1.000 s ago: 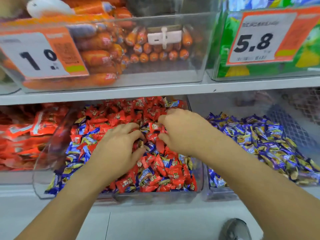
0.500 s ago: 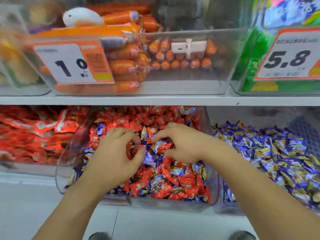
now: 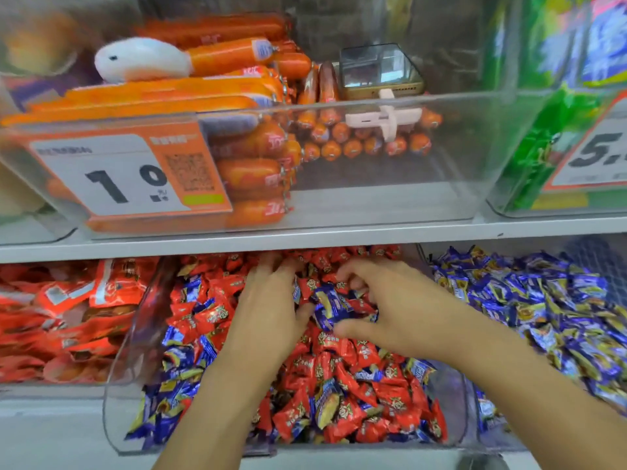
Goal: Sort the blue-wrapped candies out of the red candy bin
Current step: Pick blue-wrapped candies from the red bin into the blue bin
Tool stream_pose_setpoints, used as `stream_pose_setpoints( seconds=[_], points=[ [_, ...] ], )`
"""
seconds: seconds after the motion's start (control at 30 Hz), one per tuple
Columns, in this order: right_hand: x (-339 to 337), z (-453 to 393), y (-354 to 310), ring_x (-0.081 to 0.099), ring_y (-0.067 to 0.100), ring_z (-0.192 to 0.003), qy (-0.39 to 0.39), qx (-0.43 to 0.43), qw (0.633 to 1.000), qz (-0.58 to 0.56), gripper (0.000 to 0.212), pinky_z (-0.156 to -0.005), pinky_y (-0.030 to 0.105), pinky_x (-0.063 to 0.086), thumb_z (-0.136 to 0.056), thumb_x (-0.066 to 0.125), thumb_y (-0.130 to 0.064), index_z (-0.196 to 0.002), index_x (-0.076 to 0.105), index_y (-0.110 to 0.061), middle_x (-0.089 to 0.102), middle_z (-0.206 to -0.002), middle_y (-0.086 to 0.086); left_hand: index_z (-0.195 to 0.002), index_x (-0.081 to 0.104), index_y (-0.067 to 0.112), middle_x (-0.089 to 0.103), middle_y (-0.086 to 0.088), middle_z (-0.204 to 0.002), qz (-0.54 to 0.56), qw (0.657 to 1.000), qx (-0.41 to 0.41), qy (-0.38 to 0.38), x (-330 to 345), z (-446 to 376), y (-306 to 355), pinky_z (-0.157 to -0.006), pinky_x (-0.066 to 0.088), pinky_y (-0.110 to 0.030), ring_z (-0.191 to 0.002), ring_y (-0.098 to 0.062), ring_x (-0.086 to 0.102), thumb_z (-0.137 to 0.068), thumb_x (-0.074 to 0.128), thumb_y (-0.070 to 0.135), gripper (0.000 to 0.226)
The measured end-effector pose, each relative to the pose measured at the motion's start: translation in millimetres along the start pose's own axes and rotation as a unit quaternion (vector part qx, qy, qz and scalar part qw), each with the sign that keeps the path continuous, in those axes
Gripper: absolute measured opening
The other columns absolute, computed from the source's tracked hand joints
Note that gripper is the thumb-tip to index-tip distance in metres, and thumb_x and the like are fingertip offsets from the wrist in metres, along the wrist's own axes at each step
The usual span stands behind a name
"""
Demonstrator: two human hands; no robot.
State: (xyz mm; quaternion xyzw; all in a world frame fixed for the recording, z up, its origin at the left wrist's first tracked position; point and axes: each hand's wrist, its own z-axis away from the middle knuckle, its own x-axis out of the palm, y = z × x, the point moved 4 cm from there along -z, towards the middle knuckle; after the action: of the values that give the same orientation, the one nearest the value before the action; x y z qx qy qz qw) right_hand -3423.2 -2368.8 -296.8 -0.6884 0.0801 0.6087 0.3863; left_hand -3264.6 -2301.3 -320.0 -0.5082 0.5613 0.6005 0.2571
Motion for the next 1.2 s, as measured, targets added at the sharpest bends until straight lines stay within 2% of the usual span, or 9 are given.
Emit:
stream_pose_setpoints(
  seconds=[0.07,0.27,0.4,0.5,0.63,0.8,1.0,1.1,1.2],
  points=[
    [10.1,-1.3,-4.8,0.049,0.008,-0.098,-0.014,-0.009,1.000,-0.004,0.056,-0.088,0.029,0.044,-0.081,0.068,-0.058,-0.131,0.049,-0.040,0.052,-0.106,-0.012,-0.113,0.068,0.023,0.059,0.001,-0.115,0.014,1.000,-0.002,-0.005,-3.0,-8.5,-0.6,-0.087,0.047,-0.030,-0.102,-0.021,0.059,-0.071,0.084,0.026,0.045],
    [19.7,9.0,-4.2,0.042,0.006,-0.091,0.038,0.008,0.999,-0.007,0.010,-0.081,0.031,0.043,-0.092,0.062,-0.042,-0.096,0.061,-0.033,0.039,-0.088,-0.017,-0.101,0.071,0.031,0.057,0.019,-0.078,0.055,0.998,0.001,-0.005,-15.1,-5.5,-3.8,-0.063,0.035,-0.007,-0.072,0.001,0.054,-0.081,0.078,0.022,0.023],
    [21.1,4.3,-7.6,0.041,0.019,-0.117,-0.019,-0.002,0.997,0.075,0.050,-0.097,0.032,0.038,-0.089,0.062,-0.052,-0.133,0.049,-0.033,0.049,-0.119,-0.004,-0.113,0.063,0.034,0.061,0.018,-0.107,0.102,0.994,0.031,0.022,-24.7,12.7,-1.0,-0.080,0.031,0.002,-0.098,0.003,0.051,-0.093,0.062,0.019,0.025],
    [20.7,0.9,-10.9,0.043,0.022,-0.120,-0.045,0.004,0.994,0.097,0.052,-0.096,0.033,0.037,-0.091,0.063,-0.041,-0.139,0.045,-0.031,0.051,-0.124,0.000,-0.124,0.054,0.036,0.056,0.016,-0.118,0.137,0.988,0.054,-0.044,-23.8,26.2,13.4,-0.085,0.033,-0.001,-0.103,0.009,0.051,-0.098,0.050,0.017,0.032],
    [9.0,0.5,-8.3,0.054,0.022,-0.103,0.003,0.028,0.999,0.016,0.036,-0.081,0.030,0.041,-0.090,0.058,-0.011,-0.123,0.054,-0.025,0.048,-0.111,-0.003,-0.125,0.053,0.032,0.047,0.008,-0.097,0.049,0.989,0.033,-0.133,-6.7,27.4,24.9,-0.065,0.034,-0.012,-0.074,0.001,0.050,-0.094,0.053,0.029,0.031],
    [5.7,-2.5,0.6,0.054,0.028,-0.093,-0.016,0.066,0.998,-0.007,0.023,-0.083,0.033,0.043,-0.094,0.048,-0.019,-0.115,0.056,-0.023,0.045,-0.117,0.003,-0.115,0.064,0.026,0.046,-0.001,-0.105,-0.120,0.981,0.055,-0.145,-1.6,12.4,32.2,-0.085,0.043,-0.030,-0.100,-0.021,0.053,-0.085,0.070,0.041,0.034],
    [14.5,-9.0,0.1,0.053,0.027,-0.108,-0.041,0.071,0.991,0.109,0.050,-0.092,0.037,0.042,-0.085,0.065,-0.054,-0.123,0.056,-0.023,0.048,-0.118,0.005,-0.100,0.067,0.028,0.048,0.009,-0.099,0.010,0.992,0.039,-0.122,-9.8,9.4,14.7,-0.075,0.040,-0.022,-0.086,-0.005,0.050,-0.086,0.071,0.036,0.016],
    [19.8,-7.8,-0.1,0.053,0.028,-0.107,-0.011,0.069,0.991,0.115,0.041,-0.090,0.038,0.046,-0.087,0.065,-0.050,-0.119,0.056,-0.025,0.047,-0.116,0.004,-0.099,0.062,0.033,0.054,0.014,-0.088,0.077,0.992,0.023,-0.095,-18.3,11.4,7.6,-0.066,0.040,-0.017,-0.075,-0.001,0.052,-0.090,0.066,0.035,0.010],
    [23.2,-6.9,0.8,0.054,0.031,-0.102,-0.001,0.058,0.993,0.104,0.023,-0.085,0.044,0.051,-0.092,0.057,-0.031,-0.114,0.057,-0.024,0.049,-0.108,0.005,-0.101,0.055,0.036,0.065,0.004,-0.084,0.133,0.987,0.002,-0.092,-23.1,15.0,-0.1,-0.071,0.051,-0.030,-0.072,-0.013,0.062,-0.094,0.062,0.033,0.011]
  ],
)
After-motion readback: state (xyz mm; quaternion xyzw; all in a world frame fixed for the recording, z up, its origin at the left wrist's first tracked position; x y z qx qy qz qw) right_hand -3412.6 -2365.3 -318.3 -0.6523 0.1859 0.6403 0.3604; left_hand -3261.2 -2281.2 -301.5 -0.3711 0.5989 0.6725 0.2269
